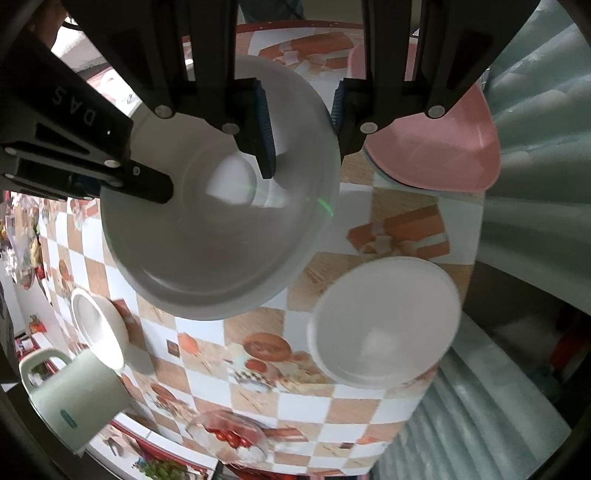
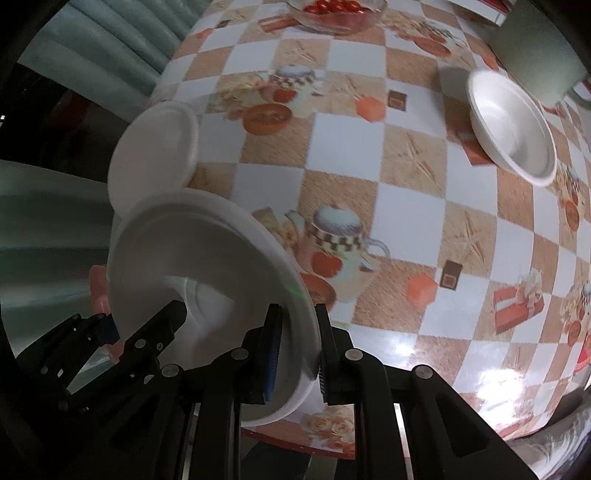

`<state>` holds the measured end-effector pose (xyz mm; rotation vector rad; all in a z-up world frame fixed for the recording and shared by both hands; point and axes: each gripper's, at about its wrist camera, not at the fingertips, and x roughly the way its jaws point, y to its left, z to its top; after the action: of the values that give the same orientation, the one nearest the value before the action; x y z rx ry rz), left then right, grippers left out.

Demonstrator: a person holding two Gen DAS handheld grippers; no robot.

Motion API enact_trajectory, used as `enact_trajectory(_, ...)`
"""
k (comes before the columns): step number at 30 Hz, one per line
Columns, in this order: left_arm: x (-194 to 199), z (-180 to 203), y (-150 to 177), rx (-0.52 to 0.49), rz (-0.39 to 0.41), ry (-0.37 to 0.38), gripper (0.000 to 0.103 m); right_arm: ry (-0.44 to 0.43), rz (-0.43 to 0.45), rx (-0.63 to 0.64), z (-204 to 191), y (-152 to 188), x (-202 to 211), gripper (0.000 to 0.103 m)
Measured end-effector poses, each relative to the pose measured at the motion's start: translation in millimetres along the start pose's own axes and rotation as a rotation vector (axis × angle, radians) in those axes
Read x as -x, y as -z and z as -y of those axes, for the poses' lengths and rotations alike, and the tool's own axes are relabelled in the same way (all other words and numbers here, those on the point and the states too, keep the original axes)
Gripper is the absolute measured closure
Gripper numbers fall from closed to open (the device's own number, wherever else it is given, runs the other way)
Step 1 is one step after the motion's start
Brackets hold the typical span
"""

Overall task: Organize plates and bowls
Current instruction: 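Lift the white plate with both tools and carry it over the pink plate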

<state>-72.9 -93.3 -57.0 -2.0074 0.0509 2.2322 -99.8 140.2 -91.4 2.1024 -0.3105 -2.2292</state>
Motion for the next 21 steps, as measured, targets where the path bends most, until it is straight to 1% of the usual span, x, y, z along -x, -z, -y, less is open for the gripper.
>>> enact_trajectory(5,2.7,-13.1,-12.1,0.036,0.019,-0.007,0.073,-0.004,0.012,0.029,-8.4,-3.0,9.8,0.084)
enact_trajectory(11,7.9,-29.8,-25.4,0.089,0.040,-0.016,0.073,-0.012,0.025,0.071,-24.3,-14.8,23.9,0.084)
enact_trajectory(15,11.6,-40.7,-33.3,0.129,0.050,-0.017,0.074,-0.020,0.031,0.095,-37.6,-22.5,26.5,0.084)
enact_trajectory(21,12.6,-56.7,-47.6,0.165,0.067,-0.044,0.074,-0.027,0.038,0.126,-56.8,-38.4,23.3,0.084)
